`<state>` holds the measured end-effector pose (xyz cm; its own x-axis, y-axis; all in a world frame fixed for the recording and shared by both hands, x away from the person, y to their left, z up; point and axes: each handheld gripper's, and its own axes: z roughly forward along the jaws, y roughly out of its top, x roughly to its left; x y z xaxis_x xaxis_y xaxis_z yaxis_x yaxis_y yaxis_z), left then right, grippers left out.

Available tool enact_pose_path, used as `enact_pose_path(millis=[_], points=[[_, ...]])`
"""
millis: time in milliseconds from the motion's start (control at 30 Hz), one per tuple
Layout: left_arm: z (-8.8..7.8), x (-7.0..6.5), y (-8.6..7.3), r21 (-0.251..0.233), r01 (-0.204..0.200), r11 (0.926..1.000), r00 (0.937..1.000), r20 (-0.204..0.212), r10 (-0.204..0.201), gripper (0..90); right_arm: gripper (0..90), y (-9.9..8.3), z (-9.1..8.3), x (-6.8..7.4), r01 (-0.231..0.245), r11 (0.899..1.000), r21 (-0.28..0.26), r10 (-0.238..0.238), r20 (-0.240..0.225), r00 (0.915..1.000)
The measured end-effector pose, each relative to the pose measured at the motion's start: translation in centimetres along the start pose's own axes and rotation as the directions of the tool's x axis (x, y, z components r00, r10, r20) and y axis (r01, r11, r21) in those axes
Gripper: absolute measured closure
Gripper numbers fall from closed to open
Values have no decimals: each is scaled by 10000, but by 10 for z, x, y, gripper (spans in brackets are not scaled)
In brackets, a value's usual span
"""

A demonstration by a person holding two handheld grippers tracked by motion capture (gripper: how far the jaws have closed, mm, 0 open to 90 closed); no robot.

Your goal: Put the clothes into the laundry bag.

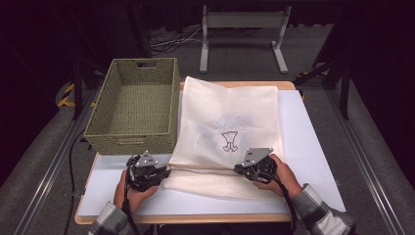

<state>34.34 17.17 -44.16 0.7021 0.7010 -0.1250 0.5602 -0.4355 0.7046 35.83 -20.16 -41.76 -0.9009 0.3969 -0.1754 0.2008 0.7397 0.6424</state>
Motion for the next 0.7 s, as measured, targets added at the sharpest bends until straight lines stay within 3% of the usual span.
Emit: enact_pose_path(millis=[333, 433, 500, 567, 700], points=[[2, -1, 1, 93, -153, 9998, 9999, -20, 153, 827, 803, -4, 9, -2, -182, 9997, 133, 185, -202, 9996], [1, -2, 0, 119, -403, 9991, 9991, -119, 404, 827, 804, -4, 10, -1, -150, 9997, 185, 154, -191, 9997], [1, -4, 1, 229, -911, 9956, 9952, -347, 919, 826, 806, -4, 9, -1, -148, 9997, 181, 151, -165, 9997], [2, -7, 1, 247, -1148, 9931, 9922, -465, 1158, 828, 806, -4, 8, -2, -142, 9996, 224, 145, -165, 9998], [0, -8, 0, 213, -1085, 9939, 9934, -347, 1092, 838, 805, -5, 7, -2, -197, 9996, 203, 200, -153, 9997]])
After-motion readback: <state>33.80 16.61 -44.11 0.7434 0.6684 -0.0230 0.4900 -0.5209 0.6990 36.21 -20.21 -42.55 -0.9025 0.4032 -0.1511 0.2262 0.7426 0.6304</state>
